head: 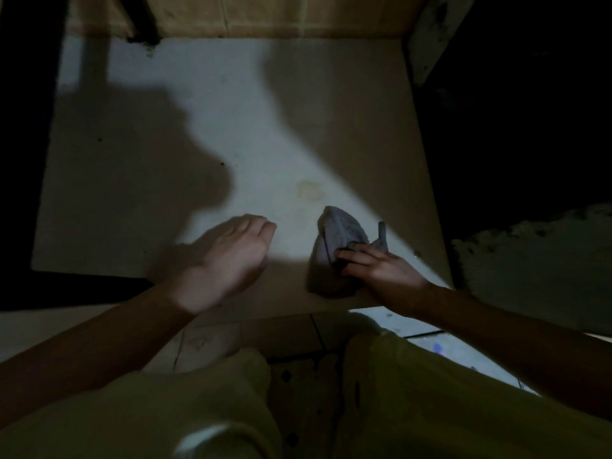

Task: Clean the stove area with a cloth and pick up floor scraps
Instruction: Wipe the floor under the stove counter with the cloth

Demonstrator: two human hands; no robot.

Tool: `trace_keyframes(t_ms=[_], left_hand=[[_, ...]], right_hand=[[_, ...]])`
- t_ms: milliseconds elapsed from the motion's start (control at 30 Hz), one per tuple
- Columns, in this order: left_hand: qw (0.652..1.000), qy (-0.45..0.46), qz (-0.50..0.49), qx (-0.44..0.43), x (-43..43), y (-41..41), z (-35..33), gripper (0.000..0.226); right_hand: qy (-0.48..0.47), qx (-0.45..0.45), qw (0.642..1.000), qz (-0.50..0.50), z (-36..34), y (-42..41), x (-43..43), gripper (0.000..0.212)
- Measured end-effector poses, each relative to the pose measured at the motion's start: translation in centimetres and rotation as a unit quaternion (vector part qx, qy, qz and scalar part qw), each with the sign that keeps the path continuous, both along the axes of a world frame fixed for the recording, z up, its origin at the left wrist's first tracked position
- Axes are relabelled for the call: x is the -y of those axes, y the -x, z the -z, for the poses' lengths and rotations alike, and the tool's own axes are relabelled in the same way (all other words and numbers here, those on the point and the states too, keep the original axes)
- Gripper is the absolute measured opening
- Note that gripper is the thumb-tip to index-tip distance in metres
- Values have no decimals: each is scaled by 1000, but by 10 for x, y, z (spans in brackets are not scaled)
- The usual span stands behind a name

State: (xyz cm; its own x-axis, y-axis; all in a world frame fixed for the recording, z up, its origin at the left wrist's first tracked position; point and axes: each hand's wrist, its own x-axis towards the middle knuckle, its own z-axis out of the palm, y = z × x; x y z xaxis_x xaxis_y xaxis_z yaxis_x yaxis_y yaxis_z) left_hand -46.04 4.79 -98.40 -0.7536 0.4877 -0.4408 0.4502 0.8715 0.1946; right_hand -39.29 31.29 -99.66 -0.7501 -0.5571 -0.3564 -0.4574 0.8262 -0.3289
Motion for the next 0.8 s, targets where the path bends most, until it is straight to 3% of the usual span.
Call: trace_keyframes(t_ms=[200,467,800], left_hand=[[999,20,27,-16,-13,4,10,52],[999,18,26,-35,-14,8,13,54],[995,20,-31,-93,24,1,-6,48]], right_hand=[[-37,43,985,160,0,-23,-35,42],[26,22,946,323,0,-29,-41,45],[16,8,992,125,8,30,17,39]])
